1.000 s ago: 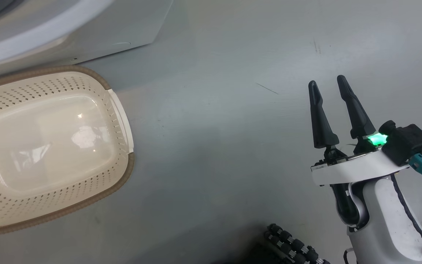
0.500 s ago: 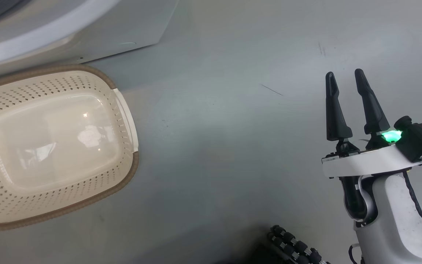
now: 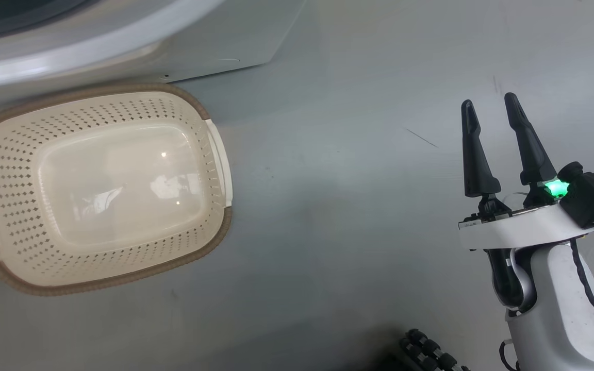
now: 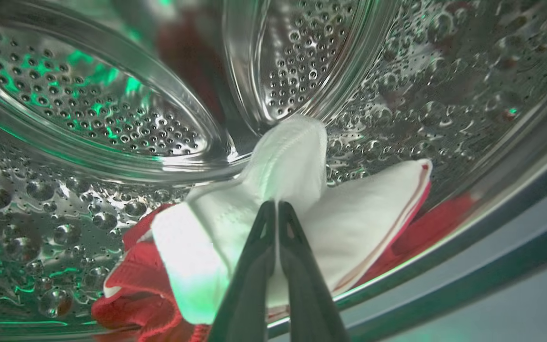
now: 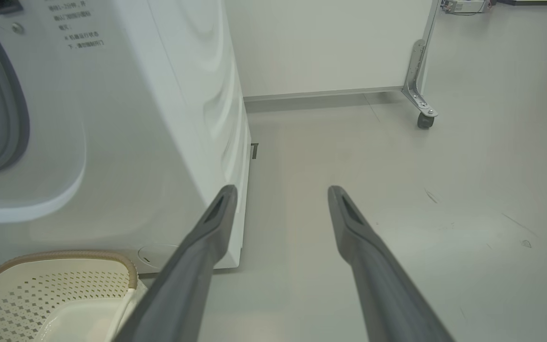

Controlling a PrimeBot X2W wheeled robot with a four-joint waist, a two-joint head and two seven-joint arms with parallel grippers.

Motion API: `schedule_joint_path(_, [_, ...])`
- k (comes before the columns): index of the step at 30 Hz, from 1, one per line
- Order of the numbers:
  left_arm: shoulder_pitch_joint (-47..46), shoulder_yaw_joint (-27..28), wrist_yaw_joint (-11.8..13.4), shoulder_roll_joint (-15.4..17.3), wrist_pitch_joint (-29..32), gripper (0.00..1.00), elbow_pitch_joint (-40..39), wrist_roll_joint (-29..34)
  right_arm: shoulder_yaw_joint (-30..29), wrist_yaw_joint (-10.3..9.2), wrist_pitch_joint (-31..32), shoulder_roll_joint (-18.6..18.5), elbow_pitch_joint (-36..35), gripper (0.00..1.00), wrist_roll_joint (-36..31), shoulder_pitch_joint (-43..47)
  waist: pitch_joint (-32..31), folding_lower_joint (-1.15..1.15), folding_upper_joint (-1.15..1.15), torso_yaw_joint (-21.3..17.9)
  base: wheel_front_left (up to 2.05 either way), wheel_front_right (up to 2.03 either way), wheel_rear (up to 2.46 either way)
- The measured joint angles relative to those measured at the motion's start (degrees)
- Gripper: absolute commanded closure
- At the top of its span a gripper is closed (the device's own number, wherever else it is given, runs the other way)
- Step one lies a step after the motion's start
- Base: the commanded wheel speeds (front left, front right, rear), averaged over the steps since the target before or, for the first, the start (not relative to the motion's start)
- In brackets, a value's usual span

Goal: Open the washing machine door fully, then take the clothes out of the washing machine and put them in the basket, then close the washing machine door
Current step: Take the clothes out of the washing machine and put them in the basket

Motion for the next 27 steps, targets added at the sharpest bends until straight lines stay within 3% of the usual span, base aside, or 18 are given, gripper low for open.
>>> schedule_joint_path(10, [6.45,0.76,1.59,-5.37,-11.99,1.0,-5.81,-2.15,-1.09,0.02,0.0,-1.83,-0.05,0.0,-2.56,0.18,-2.16,0.0,0.0,4.74,0.0,0.0,0.0])
schedule_joint_path(16, [14.78,1.0,2.92,-9.13,-20.42,1.0,-9.13,-2.92,-1.29,0.07,0.0,-3.05,-0.05,0.0,-3.91,0.7,-4.47,0.0,0.0,8.29,0.0,0.0,0.0])
schedule_joint_path(27, [29.49,-0.04,4.07,-11.95,-30.4,1.0,-12.81,-3.08,-0.88,0.08,0.0,-3.97,1.19,0.0,-4.95,4.35,-10.3,0.0,0.0,12.86,0.0,0.0,0.0])
